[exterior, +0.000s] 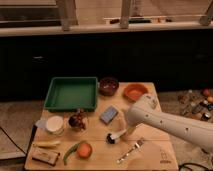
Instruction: Place brush in tray
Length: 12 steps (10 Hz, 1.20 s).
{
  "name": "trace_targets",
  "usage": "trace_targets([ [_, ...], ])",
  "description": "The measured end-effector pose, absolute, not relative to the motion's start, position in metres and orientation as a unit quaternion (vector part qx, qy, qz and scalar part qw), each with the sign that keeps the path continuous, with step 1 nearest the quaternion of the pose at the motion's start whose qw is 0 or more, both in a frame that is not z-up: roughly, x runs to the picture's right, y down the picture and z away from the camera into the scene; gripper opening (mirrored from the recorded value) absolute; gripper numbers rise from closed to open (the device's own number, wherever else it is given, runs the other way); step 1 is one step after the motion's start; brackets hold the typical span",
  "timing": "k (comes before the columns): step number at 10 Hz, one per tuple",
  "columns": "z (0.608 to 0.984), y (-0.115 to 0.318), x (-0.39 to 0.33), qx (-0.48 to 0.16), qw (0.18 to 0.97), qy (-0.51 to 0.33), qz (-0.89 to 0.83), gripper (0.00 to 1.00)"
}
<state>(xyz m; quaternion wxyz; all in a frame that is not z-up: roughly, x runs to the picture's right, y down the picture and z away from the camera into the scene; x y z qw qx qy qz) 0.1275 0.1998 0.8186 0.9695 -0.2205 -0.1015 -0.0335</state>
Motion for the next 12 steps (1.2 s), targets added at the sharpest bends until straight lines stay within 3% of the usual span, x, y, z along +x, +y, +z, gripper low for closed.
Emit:
trace_targets([
  [3,0.83,0.206,0.13,-0.233,0.966,-0.111,-0.025,0.79],
  [4,0.835,0.207,0.13,-0.235,0.965,-0.113,-0.023,0.74],
  [9,0.852,0.215,0.143,-0.246,0.963,-0.113,-0.011,0.22],
  [11,0.854,0.217,0.145,-0.249,0.962,-0.114,-0.006,0.04],
  [12,0.857,0.218,0.147,-0.248,0.962,-0.116,-0.001,0.0],
])
